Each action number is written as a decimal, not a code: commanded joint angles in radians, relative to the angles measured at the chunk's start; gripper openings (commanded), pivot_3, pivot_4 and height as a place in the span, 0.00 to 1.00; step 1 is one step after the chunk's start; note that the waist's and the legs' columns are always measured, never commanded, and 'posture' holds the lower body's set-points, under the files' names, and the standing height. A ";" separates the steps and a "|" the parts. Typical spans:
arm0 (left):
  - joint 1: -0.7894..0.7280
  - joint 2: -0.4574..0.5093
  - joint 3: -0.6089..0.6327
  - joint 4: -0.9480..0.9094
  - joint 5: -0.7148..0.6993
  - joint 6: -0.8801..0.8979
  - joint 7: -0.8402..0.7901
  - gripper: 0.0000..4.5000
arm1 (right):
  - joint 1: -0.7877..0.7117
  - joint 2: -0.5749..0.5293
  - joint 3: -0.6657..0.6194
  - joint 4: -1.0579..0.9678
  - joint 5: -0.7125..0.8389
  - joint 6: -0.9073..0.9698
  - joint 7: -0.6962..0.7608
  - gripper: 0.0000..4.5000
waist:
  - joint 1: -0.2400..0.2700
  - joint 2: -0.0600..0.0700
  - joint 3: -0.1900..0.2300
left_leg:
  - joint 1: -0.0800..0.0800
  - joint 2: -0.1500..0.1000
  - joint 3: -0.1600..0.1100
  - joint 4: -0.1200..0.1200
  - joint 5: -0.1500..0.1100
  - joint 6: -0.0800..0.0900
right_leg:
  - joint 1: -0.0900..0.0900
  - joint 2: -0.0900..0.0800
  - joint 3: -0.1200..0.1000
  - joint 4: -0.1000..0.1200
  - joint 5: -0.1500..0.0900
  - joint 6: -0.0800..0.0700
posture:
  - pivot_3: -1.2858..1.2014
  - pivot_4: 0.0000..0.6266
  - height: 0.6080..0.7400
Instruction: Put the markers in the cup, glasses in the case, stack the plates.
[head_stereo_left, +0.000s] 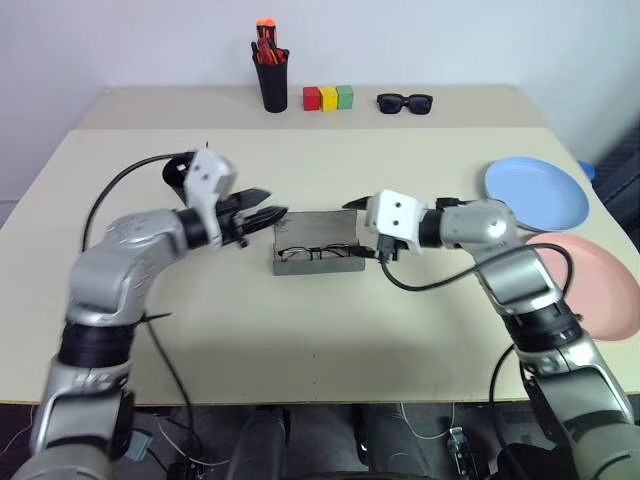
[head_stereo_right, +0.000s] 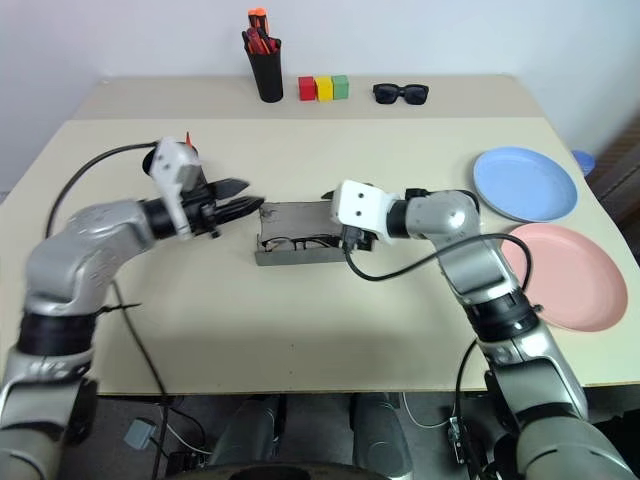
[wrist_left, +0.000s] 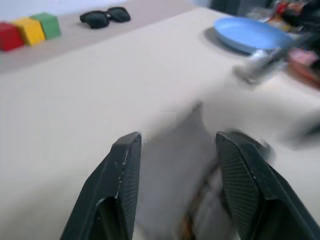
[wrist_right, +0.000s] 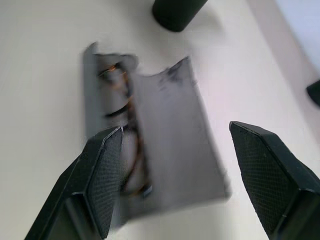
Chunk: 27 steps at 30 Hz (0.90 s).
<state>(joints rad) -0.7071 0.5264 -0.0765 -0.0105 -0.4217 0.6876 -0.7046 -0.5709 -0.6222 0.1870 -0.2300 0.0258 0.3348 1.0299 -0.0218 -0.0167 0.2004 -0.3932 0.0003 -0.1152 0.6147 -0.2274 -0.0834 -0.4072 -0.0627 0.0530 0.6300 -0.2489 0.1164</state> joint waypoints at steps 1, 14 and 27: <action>-0.137 -0.057 -0.104 0.198 0.139 -0.100 0.009 0.50 | 0.118 -0.028 -0.147 -0.198 0.112 0.143 -0.042 0.77 | 0.001 0.000 0.000 | 0.000 0.000 0.000 0.000 0.000 0.000 | 0.000 0.000 0.000 0.000 0.000 0.000 | 0.52 0.24 1.00; -0.453 -0.220 -0.185 0.852 0.347 -0.256 -0.084 0.50 | 0.436 0.000 -0.355 -0.495 0.315 0.417 -0.267 0.77 | 0.001 0.000 0.000 | -0.001 0.000 0.000 0.000 0.000 0.000 | -0.001 0.000 0.001 0.000 -0.001 0.001 | 0.52 0.24 1.00; -0.075 0.019 -0.226 0.200 0.306 -0.207 -0.474 0.50 | 0.339 -0.026 -0.309 -0.367 0.289 0.382 -0.357 0.77 | -0.019 0.000 0.000 | -0.001 0.000 0.000 -0.001 0.000 0.000 | -0.001 0.000 0.001 0.001 -0.001 0.001 | 0.52 0.24 1.00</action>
<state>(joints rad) -0.8056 0.5210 -0.2891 0.2947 -0.0996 0.4658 -1.1380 -0.2118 -0.6352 -0.1190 -0.6044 0.3274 0.7400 0.6886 -0.0403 -0.0166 0.2003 -0.3938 0.0006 -0.1150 0.6142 -0.2274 -0.0832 -0.4074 -0.0630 0.0539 0.6307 -0.2497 0.1169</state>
